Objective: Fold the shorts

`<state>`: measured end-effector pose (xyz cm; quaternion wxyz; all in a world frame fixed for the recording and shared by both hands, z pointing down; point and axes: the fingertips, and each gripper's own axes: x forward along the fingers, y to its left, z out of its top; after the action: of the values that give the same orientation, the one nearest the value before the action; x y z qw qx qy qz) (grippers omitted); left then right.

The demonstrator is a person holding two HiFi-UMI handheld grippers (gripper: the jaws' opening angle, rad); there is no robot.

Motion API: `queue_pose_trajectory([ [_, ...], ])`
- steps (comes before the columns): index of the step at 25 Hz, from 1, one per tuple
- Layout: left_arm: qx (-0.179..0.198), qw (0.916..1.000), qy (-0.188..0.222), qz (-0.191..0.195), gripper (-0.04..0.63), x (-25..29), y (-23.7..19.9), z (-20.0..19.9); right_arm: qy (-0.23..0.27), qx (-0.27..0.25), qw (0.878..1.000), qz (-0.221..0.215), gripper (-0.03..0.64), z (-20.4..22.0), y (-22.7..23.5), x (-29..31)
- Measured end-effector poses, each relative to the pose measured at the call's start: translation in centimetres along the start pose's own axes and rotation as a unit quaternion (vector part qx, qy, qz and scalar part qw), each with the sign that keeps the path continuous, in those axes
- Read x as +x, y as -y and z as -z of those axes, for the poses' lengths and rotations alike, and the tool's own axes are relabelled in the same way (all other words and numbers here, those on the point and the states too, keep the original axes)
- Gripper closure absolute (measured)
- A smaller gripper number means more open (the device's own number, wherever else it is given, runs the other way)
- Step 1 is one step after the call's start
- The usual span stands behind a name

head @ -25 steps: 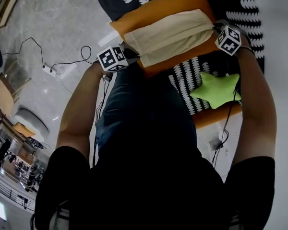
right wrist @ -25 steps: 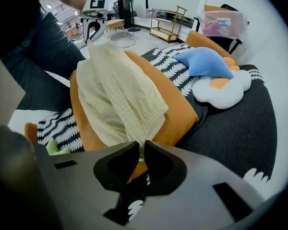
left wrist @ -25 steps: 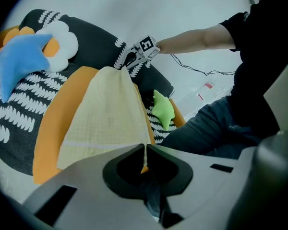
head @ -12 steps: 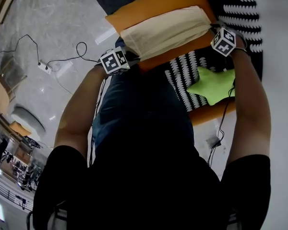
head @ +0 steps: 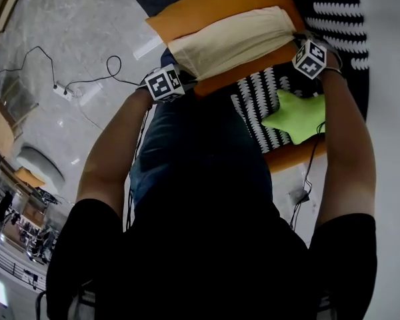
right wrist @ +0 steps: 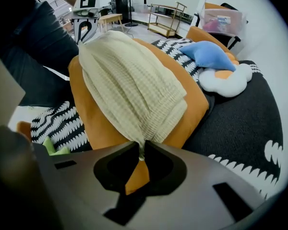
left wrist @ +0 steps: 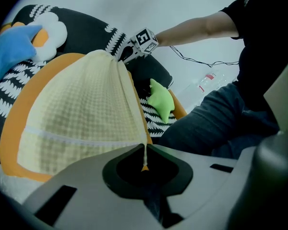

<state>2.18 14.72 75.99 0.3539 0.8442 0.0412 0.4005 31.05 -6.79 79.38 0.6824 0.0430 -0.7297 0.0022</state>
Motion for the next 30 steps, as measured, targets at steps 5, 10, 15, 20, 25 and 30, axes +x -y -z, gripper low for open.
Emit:
queue_pose_trajectory([
  [5, 0.005, 0.9999, -0.012, -0.006, 0.566, 1.1, 0.4, -0.1, 0.004, 0.017, 1.000, 0.011, 0.575, 0.5, -0.3, -0.4],
  [10, 0.005, 0.9998, -0.020, -0.005, 0.566, 0.9, 0.2, 0.0, 0.007, 0.035, 0.999, 0.013, 0.575, 0.2, -0.4, -0.1],
  [15, 0.000, 0.9999, -0.016, -0.004, 0.565, 0.5, 0.2, -0.2, 0.010, 0.050, 0.999, 0.019, 0.571, -0.4, -0.5, -0.9],
  [20, -0.012, 0.9997, -0.021, 0.010, 0.513, 0.4, 0.7, 0.1, 0.016, 0.078, 0.997, 0.017, 0.543, -0.7, -1.2, -1.5],
  [25, -0.018, 0.9988, -0.042, 0.018, 0.436, -0.8, 1.0, 1.0, 0.022, 0.098, 0.995, 0.009, 0.500, -1.3, -1.9, -2.4],
  [30, -0.017, 0.9987, -0.047, 0.014, 0.430, -2.3, 1.1, 1.2, 0.020, 0.123, 0.992, 0.003, 0.485, -0.6, -2.6, -3.4],
])
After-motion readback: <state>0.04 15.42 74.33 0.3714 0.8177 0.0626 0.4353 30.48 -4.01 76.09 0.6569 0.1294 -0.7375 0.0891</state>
